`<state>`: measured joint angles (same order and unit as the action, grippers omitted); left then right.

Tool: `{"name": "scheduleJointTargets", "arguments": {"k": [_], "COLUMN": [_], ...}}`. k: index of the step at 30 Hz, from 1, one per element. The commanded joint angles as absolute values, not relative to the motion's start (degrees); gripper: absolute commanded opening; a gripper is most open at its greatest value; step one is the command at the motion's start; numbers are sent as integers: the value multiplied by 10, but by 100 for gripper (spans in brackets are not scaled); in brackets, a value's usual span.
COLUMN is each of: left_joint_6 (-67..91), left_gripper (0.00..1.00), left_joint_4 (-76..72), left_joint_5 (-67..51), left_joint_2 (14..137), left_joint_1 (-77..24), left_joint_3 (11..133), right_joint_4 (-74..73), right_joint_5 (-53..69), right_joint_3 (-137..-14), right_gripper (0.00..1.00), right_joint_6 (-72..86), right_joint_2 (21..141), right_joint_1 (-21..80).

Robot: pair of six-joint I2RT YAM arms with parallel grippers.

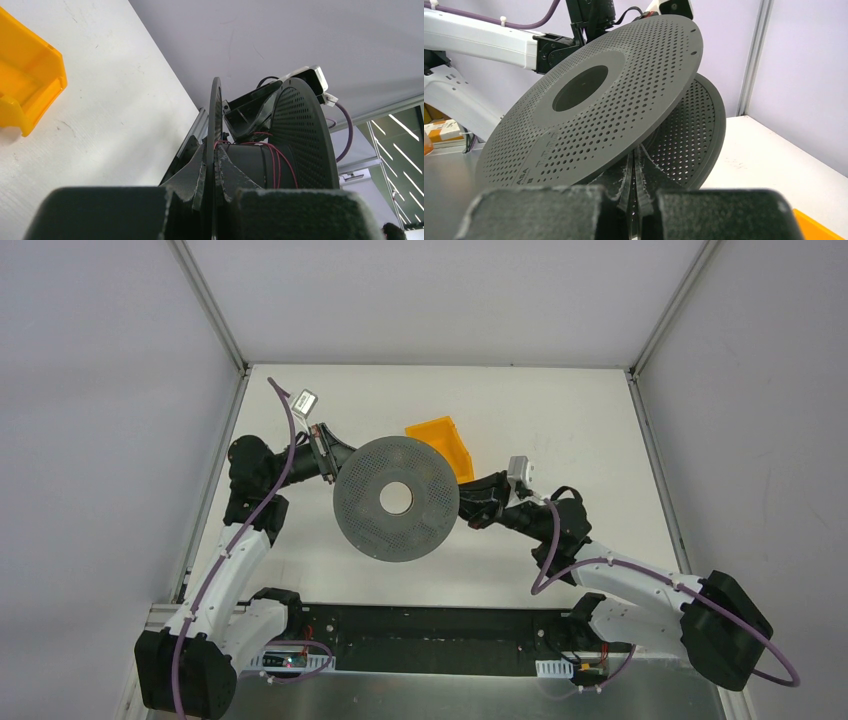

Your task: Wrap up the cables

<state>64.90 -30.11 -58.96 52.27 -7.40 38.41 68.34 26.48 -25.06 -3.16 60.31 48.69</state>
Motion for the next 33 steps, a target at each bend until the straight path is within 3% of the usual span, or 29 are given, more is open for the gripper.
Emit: {"name": "scheduleJointTargets", "arguments": {"k": [1,6,20,29,33], "left_joint_6": [621,620,636,644,661], "left_gripper": [0,0,0,0,0], "left_joint_4": [-312,-310,-288,-280,-294], "left_joint_5": [-551,-550,-524,-512,-509], "left_joint_2": [523,523,515,499,493], "left_joint_1": [-68,-68,-68,-68,-68], "left_joint_3": [383,384,389,384,387], "right_joint_4": [732,699,674,657,578], "right_joint_5": [329,368,276,228,208], "right_joint_3": [-290,-307,-291,-281,-261], "right_gripper": [0,0,0,19,27], "right_joint_6": [-15,-25,-25,-12,-31], "right_joint_2": [607,627,605,591,536], "right_joint_1": [498,507,512,511,508]}}
